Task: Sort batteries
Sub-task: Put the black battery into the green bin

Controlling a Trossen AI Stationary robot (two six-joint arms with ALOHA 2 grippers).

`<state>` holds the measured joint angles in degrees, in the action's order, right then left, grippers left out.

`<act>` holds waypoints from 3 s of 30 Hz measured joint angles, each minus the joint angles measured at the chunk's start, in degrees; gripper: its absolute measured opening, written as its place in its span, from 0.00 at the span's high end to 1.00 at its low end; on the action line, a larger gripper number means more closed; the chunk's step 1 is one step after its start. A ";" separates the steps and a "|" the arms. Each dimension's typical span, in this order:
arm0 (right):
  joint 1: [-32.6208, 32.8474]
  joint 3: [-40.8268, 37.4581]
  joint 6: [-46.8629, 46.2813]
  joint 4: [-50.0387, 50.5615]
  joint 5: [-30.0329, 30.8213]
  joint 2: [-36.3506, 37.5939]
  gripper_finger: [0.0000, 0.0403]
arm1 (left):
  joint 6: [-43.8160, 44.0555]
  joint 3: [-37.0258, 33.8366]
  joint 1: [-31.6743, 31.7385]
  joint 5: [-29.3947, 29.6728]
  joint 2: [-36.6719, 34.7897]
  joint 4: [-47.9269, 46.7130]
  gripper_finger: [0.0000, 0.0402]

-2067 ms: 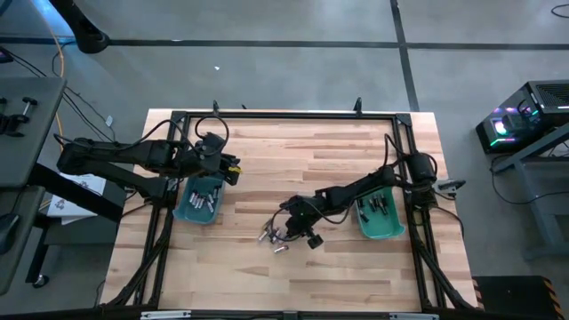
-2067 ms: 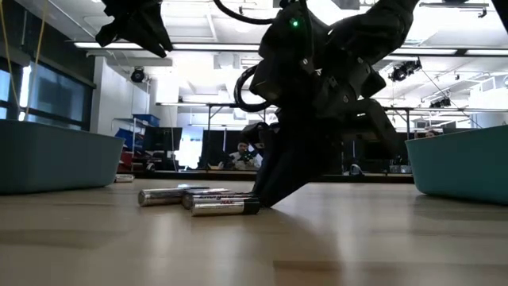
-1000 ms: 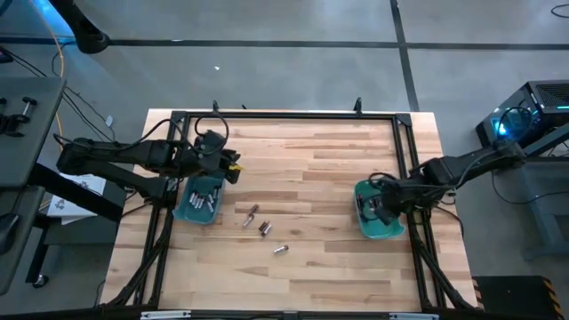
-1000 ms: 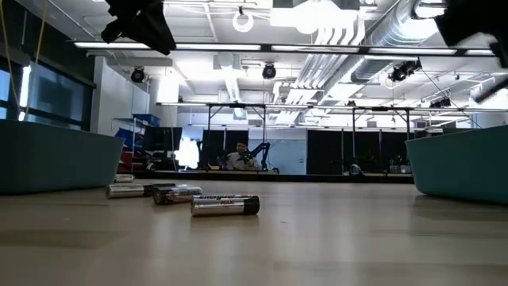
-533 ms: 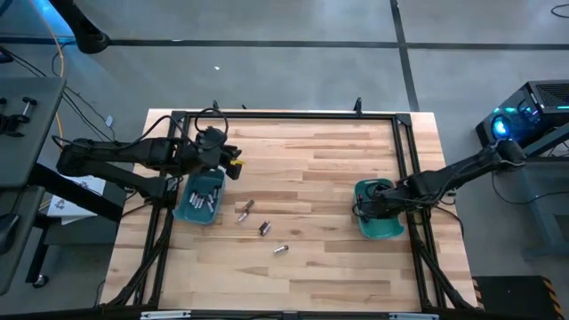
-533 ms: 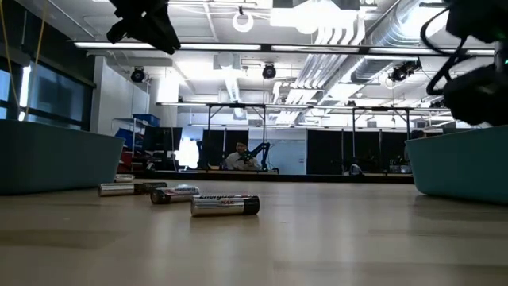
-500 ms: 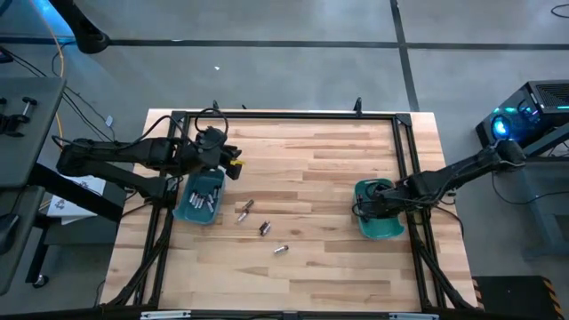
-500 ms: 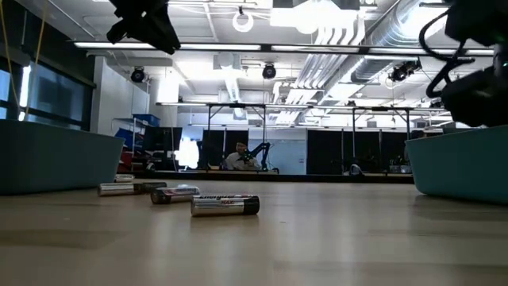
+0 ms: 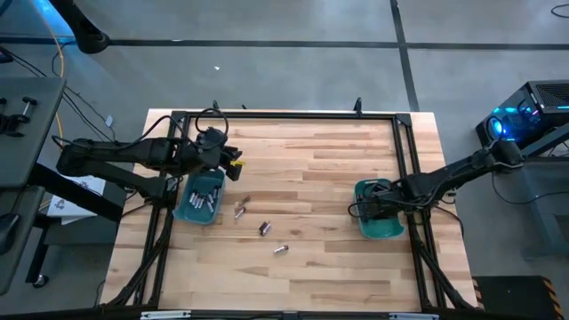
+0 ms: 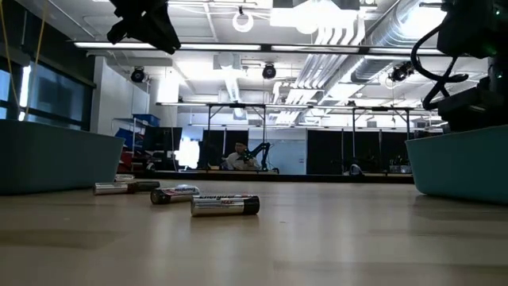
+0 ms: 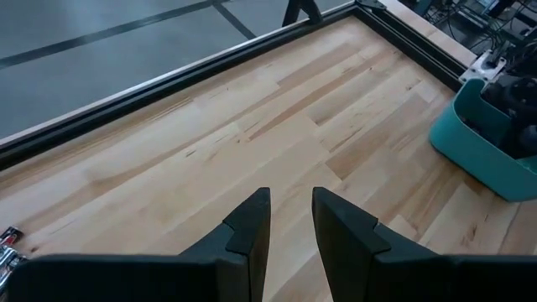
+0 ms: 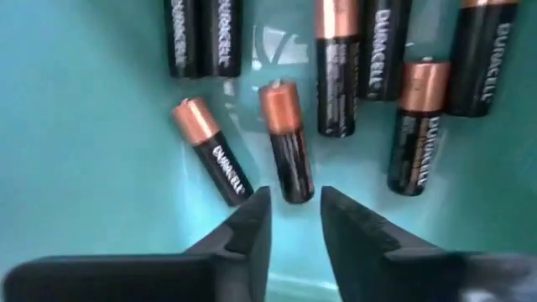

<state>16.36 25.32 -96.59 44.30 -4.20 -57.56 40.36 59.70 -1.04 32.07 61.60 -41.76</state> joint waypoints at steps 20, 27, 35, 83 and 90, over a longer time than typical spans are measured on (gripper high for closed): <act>0.00 29.37 32.68 12.56 34.69 4.42 0.67 | -4.99 0.02 -3.96 -14.79 9.98 0.14 0.93; -0.39 30.21 46.70 0.57 38.52 4.27 0.67 | 1.55 0.02 -5.60 -27.45 19.76 4.93 0.90; -0.63 30.17 52.02 0.90 38.18 4.22 0.67 | 21.49 0.02 -8.68 -32.94 29.27 6.67 0.62; -1.16 30.12 74.51 -22.89 22.03 2.82 0.66 | 0.16 6.04 -9.81 -5.04 26.83 64.96 0.94; -3.12 30.11 75.68 -45.54 16.59 -2.49 0.55 | -6.95 5.99 -8.70 -7.56 26.67 79.05 0.94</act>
<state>13.24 55.43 -20.91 -1.24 12.39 -60.06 33.41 65.69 -9.74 24.51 88.27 37.30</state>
